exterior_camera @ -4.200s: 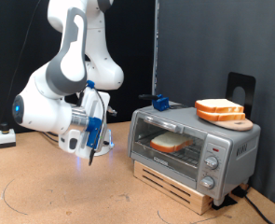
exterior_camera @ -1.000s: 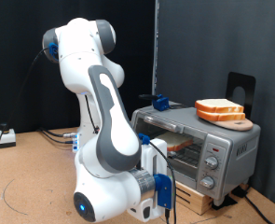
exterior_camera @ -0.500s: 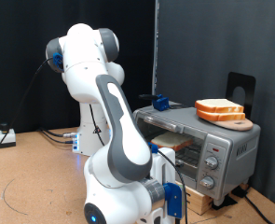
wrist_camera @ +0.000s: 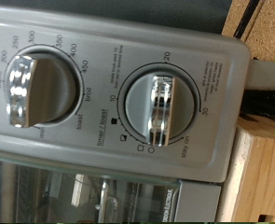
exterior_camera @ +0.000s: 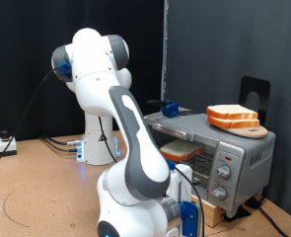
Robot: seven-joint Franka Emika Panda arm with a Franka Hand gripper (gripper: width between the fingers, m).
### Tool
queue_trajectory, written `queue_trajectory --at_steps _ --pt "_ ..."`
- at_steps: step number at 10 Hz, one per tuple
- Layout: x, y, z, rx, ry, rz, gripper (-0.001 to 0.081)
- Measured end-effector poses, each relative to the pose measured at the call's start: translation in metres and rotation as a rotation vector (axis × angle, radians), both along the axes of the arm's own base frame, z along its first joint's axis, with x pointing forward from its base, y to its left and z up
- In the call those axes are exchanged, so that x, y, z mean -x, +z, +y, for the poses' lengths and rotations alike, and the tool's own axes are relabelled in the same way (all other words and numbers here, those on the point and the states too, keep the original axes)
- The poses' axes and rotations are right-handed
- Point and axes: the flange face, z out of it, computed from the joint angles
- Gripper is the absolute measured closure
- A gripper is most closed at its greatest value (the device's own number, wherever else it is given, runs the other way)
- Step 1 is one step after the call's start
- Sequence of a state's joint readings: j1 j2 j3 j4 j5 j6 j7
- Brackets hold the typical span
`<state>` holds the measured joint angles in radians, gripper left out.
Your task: Make a piece of toast with the oven
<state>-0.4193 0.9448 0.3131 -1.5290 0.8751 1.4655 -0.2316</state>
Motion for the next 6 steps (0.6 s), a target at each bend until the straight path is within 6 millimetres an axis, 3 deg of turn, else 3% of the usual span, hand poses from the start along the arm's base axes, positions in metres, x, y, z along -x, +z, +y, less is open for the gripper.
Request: queue_trajectory --at_steps 6 --pt "0.005 -0.004 0.043 -0.024 0.056 -0.011 -0.0004"
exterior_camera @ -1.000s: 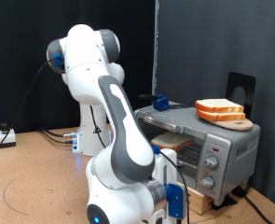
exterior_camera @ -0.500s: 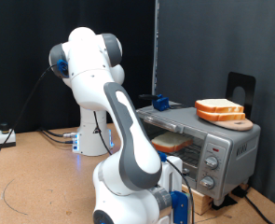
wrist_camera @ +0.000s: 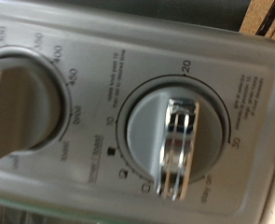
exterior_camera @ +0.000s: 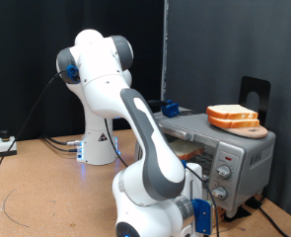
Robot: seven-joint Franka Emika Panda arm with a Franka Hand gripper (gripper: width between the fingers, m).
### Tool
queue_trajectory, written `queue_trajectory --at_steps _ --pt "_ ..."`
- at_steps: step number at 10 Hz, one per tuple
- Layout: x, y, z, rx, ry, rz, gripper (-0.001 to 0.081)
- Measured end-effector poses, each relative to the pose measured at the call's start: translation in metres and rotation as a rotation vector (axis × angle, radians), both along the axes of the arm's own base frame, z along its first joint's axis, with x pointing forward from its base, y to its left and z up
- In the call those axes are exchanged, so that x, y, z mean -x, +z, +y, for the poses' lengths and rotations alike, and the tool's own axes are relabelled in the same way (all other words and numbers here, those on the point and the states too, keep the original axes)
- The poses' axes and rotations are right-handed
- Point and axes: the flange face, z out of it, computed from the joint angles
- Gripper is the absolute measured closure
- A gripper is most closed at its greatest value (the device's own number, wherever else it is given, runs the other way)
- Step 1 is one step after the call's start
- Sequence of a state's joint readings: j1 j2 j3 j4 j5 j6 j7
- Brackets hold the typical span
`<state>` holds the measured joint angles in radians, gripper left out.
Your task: Make a piece of toast with the oven
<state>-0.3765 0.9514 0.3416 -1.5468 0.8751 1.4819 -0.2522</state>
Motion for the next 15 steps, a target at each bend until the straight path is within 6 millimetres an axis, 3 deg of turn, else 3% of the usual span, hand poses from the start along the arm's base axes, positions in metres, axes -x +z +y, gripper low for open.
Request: queue_trajectory --at_steps 5,8,9,10,11,12,13,14,15 --pt "0.006 -0.009 0.033 0.007 -0.003 0.001 -0.0004" --pt "0.006 -0.008 0.039 -0.001 -0.01 0.001 -0.0004" --pt "0.006 -0.008 0.039 -0.002 -0.012 0.001 0.0099" --pt "0.006 -0.008 0.04 -0.003 -0.012 0.001 0.0099" --pt "0.006 -0.008 0.041 -0.003 -0.011 0.001 0.0234" --pt "0.006 -0.008 0.041 -0.003 -0.011 0.001 0.0234" --pt "0.006 -0.007 0.041 -0.004 -0.012 0.001 0.043" --pt "0.006 -0.007 0.041 -0.004 -0.012 0.001 0.048" --pt "0.006 -0.007 0.041 -0.004 -0.012 0.002 0.048"
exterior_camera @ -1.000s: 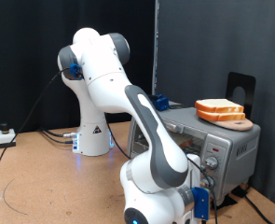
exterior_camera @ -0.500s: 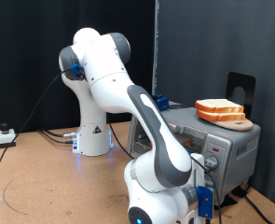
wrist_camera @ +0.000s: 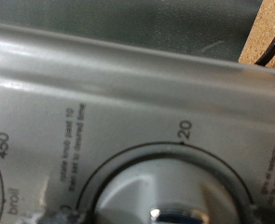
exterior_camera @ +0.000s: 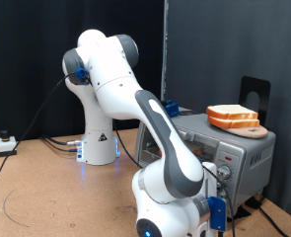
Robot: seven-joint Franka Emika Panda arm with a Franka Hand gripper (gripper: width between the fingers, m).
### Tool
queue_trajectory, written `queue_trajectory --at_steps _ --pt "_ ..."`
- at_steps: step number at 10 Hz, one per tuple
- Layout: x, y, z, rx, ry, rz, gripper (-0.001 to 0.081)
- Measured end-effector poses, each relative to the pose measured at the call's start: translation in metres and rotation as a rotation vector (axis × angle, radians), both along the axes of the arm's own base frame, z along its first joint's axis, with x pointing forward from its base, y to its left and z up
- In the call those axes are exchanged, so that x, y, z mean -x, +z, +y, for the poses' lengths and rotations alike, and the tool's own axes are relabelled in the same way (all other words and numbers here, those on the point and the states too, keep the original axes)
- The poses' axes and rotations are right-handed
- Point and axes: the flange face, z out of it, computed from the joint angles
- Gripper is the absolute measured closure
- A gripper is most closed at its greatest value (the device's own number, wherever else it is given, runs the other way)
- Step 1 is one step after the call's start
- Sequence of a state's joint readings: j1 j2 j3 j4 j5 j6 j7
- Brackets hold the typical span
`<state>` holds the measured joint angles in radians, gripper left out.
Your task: Make a piece of toast with the oven
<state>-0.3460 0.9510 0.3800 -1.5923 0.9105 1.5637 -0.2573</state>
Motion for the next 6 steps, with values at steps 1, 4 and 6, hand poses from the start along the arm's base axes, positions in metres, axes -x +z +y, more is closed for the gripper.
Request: queue_trajectory --at_steps 1,4,6 --pt "0.0 0.0 0.0 0.0 0.0 0.0 0.048" --pt "0.0008 -0.0008 -0.0008 -0.006 -0.009 0.006 0.048" --pt "0.0009 -0.0011 -0.0011 -0.008 -0.011 0.008 0.048"
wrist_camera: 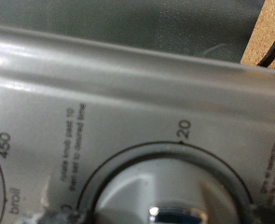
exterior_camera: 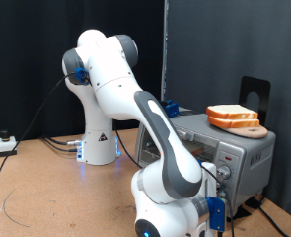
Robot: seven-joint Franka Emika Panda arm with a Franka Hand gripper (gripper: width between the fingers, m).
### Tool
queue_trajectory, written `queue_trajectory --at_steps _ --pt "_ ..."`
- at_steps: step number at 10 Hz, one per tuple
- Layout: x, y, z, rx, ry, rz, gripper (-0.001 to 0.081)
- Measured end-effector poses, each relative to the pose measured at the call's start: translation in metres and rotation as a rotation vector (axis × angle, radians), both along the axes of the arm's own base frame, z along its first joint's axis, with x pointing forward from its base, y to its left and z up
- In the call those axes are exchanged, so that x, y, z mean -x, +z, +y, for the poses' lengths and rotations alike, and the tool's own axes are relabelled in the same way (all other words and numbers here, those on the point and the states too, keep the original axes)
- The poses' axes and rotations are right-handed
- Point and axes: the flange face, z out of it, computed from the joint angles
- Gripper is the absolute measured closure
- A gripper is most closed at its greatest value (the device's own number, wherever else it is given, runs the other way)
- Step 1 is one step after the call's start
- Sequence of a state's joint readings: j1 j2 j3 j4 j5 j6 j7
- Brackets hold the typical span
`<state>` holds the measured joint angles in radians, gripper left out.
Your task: Make a piece of toast with the oven
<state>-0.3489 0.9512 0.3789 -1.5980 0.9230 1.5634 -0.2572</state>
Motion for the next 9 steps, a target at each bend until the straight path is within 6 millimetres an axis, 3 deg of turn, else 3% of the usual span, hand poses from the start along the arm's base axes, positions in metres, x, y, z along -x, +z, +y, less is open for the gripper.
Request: queue_trajectory --at_steps 2,4,5,6,9 --pt "-0.0016 0.0013 -0.0011 -0.002 -0.006 -0.002 0.048" --pt "-0.0036 0.003 -0.0023 -0.004 -0.012 -0.005 0.0207" --pt "-0.0042 0.0036 -0.0025 -0.004 -0.012 -0.007 0.0207" --pt "-0.0045 0.0039 -0.0026 -0.003 -0.013 -0.006 0.0051" --pt "-0.0043 0.0028 -0.0048 0.001 -0.015 -0.002 -0.0001"
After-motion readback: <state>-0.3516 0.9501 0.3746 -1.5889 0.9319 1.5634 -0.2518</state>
